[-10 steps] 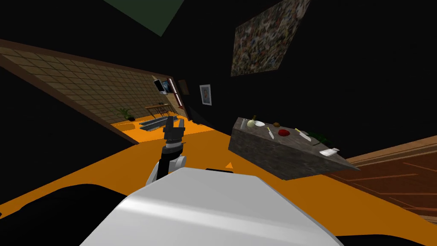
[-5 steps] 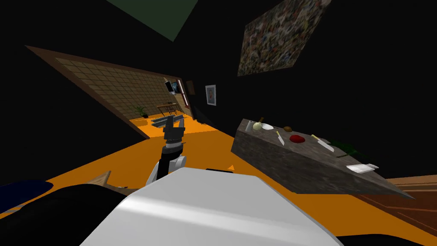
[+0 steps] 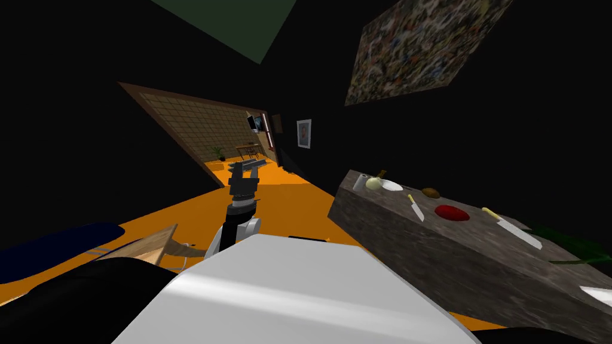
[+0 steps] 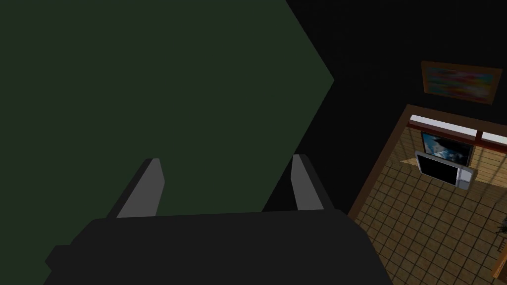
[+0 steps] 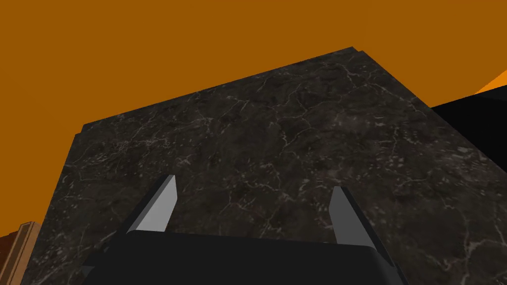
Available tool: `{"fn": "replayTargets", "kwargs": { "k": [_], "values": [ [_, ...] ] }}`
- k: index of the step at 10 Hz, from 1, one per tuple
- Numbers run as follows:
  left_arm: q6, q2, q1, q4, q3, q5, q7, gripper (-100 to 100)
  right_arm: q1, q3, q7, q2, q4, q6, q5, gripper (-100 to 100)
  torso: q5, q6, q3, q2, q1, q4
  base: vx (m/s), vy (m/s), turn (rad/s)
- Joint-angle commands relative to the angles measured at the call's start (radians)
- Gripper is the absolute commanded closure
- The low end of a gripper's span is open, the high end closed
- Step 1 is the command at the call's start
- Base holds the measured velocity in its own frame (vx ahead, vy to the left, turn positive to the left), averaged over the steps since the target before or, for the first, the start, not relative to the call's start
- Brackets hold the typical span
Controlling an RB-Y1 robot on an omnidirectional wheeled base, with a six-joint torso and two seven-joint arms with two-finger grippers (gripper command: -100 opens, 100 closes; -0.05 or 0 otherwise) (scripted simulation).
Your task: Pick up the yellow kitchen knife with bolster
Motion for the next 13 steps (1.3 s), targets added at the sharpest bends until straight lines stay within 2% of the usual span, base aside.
{"fn": "replayTargets", "kwargs": {
  "k": [1, 2, 3, 4, 5, 6, 8, 9, 11, 12, 13],
  "values": [
    [0.000, 0.000, 0.000, 0.000, 0.000, 0.000, 0.000, 0, 0.026, -0.011, 0.006, -0.036, 0.001, 0.017, -0.015, -100, 0.000, 0.000, 0.000, 0.000, 0.000, 0.000, 0.101, -0.046, 0.169],
    [0.000, 0.000, 0.000, 0.000, 0.000, 0.000, 0.000, 0, 0.039, 0.004, -0.008, -0.073, 0.054, 0.012, -0.031, -100, 0.000, 0.001, 0.000, 0.000, 0.000, 0.000, 0.104, -0.064, 0.261],
    [0.000, 0.000, 0.000, 0.000, 0.000, 0.000, 0.000, 0, 0.039, 0.004, -0.008, -0.080, 0.054, 0.012, -0.031, -100, -0.001, 0.000, 0.000, 0.000, -0.002, 0.000, 0.097, -0.039, 0.139],
    [0.000, 0.000, 0.000, 0.000, 0.000, 0.000, 0.000, 0, 0.050, 0.018, -0.022, -0.110, 0.103, 0.006, -0.045, -100, 0.000, 0.001, 0.000, 0.000, 0.000, 0.000, 0.125, -0.079, 0.271],
    [0.000, 0.000, 0.000, 0.000, 0.000, 0.000, 0.000, 0, 0.050, 0.018, -0.022, -0.120, 0.103, 0.006, -0.045, -100, 0.000, 0.000, -0.001, -0.001, -0.002, 0.000, 0.114, -0.090, 0.153],
    [0.000, 0.000, 0.000, 0.000, 0.000, 0.000, 0.000, 0, 0.060, 0.032, -0.036, -0.155, 0.138, 0.000, -0.058, -100, -0.001, 0.002, -0.001, -0.001, -0.002, 0.000, 0.154, -0.086, 0.189],
    [0.000, 0.000, 0.000, 0.000, 0.000, 0.000, 0.000, 0, 0.060, 0.032, -0.036, -0.155, 0.149, 0.000, -0.058, -100, -0.001, 0.002, -0.001, -0.002, -0.002, -0.001, 0.086, -0.055, 0.074],
    [0.000, 0.000, 0.000, 0.000, 0.000, 0.000, 0.000, 0, 0.068, 0.043, -0.048, -0.184, 0.190, -0.007, -0.070, -100, 0.000, 0.002, 0.001, 0.002, 0.001, 0.000, 0.098, -0.078, 0.220],
    [0.000, 0.000, 0.000, 0.000, 0.000, 0.000, 0.000, 0, 0.081, 0.063, -0.072, -0.225, 0.253, -0.020, -0.090, -100, -0.001, 0.000, -0.002, -0.003, -0.005, -0.001, 0.182, -0.172, 0.387],
    [0.000, 0.000, 0.000, 0.000, 0.000, 0.000, 0.000, 0, 0.081, 0.063, -0.072, -0.225, 0.256, -0.020, -0.090, -100, -0.002, 0.000, -0.004, -0.007, -0.009, -0.002, 0.176, -0.204, 0.087],
    [0.000, 0.000, 0.000, 0.000, 0.000, 0.000, 0.000, 0, 0.085, 0.072, -0.082, -0.235, 0.281, -0.027, -0.098, -100, -0.003, 0.002, -0.004, -0.006, -0.009, -0.002, 0.175, -0.193, 0.133]
  ]
}}
